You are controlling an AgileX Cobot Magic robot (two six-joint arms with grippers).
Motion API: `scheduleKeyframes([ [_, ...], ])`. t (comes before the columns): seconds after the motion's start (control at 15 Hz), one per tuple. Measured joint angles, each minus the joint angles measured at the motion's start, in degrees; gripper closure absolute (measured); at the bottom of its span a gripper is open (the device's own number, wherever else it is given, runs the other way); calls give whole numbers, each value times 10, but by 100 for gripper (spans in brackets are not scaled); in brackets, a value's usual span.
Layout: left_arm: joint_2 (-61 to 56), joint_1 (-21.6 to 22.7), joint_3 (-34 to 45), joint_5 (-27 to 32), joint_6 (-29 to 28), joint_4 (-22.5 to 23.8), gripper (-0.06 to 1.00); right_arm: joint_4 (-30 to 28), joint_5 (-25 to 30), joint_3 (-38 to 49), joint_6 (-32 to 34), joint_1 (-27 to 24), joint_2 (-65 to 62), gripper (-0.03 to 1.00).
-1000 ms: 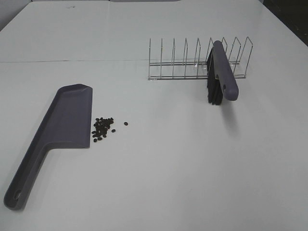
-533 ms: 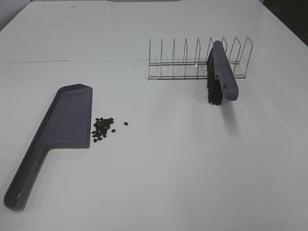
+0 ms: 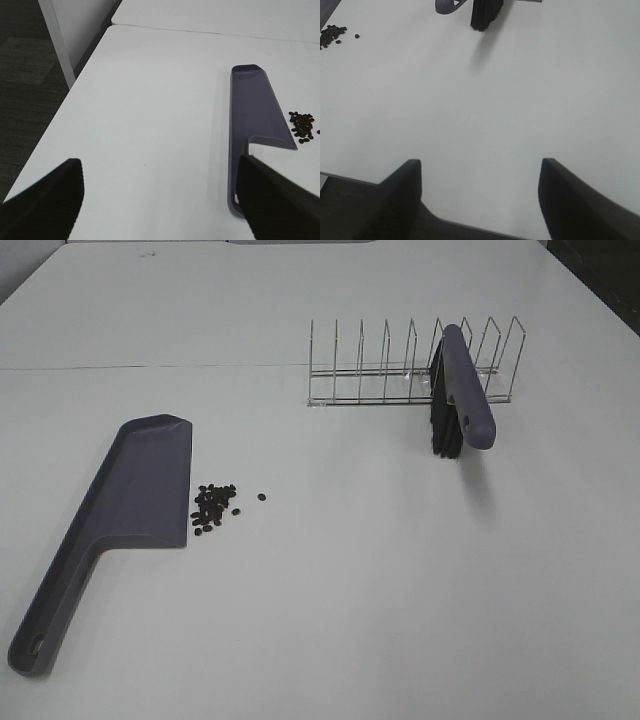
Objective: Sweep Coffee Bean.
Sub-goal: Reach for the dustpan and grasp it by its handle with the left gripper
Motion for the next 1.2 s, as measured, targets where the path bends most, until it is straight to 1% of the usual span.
scheduleKeyframes([
  [0.4, 140, 0, 0, 0, 2, 3, 19, -2, 0, 0, 0, 0, 0, 33],
  [0.53, 208, 1, 0, 0, 2, 3, 19, -2, 0, 0, 0, 0, 0, 33],
  [0.67, 301, 1, -5, -1, 6, 3, 19, -3, 0, 0, 0, 0, 0, 33],
  [0.8, 390, 1, -34, -2, 11, -4, 20, -3, 0, 0, 0, 0, 0, 33],
  [0.87, 433, 1, -53, -6, 12, -22, 21, -3, 0, 0, 0, 0, 0, 33],
  [0.93, 451, 1, -60, -9, 13, -32, 21, -3, 0, 0, 0, 0, 0, 33],
  [1.07, 548, 1, -81, -51, 38, -74, 21, -3, 0, 0, 0, 0, 0, 33],
  [1.2, 634, -1, -84, -95, 48, -99, 21, -3, 0, 0, 0, 0, 0, 33],
])
